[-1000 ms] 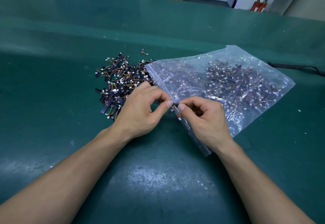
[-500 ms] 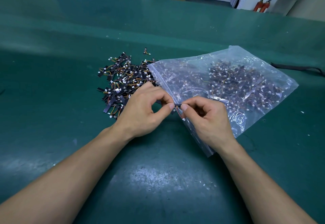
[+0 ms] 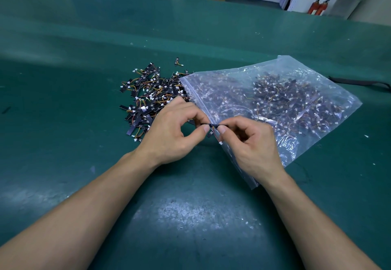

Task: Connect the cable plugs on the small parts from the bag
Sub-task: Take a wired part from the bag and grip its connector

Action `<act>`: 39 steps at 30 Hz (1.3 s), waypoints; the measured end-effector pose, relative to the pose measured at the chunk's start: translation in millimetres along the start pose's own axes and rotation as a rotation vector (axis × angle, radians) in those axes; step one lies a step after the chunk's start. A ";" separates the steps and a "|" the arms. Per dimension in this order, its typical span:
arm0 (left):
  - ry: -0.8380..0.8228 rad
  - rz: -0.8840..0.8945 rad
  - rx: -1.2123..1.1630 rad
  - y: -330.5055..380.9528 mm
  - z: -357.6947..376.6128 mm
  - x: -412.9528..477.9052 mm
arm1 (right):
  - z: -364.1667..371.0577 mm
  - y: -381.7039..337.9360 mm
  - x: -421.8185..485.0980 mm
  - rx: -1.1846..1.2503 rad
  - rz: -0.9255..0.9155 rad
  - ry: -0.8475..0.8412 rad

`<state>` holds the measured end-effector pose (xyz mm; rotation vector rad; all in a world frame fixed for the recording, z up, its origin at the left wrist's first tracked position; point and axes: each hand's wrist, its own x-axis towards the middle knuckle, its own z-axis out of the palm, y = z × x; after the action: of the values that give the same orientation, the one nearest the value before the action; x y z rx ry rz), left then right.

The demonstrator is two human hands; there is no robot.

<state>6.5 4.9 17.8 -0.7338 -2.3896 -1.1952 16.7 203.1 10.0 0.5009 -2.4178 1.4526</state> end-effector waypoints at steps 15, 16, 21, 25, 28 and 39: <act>0.088 0.149 0.073 -2.6 3.0 2.6 | -5.0 2.1 2.1 -0.063 -0.165 0.094; 0.097 0.158 0.082 -2.8 3.4 2.8 | -4.8 2.8 1.6 -0.058 -0.169 0.095; 0.147 0.210 0.107 -3.2 4.2 3.9 | -5.0 4.9 1.8 -0.053 -0.183 0.110; 0.134 0.223 0.108 -2.3 3.6 4.0 | -5.8 4.9 3.4 -0.065 -0.212 0.117; 0.132 0.222 0.109 -1.3 2.9 3.9 | -5.7 5.1 2.7 -0.057 -0.214 0.114; 0.129 0.214 0.114 -3.6 1.0 3.0 | -5.2 5.6 2.6 -0.051 -0.214 0.088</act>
<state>1.8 4.8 16.6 -0.8257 -2.1908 -0.9810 12.3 209.8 8.9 0.6479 -2.2492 1.2921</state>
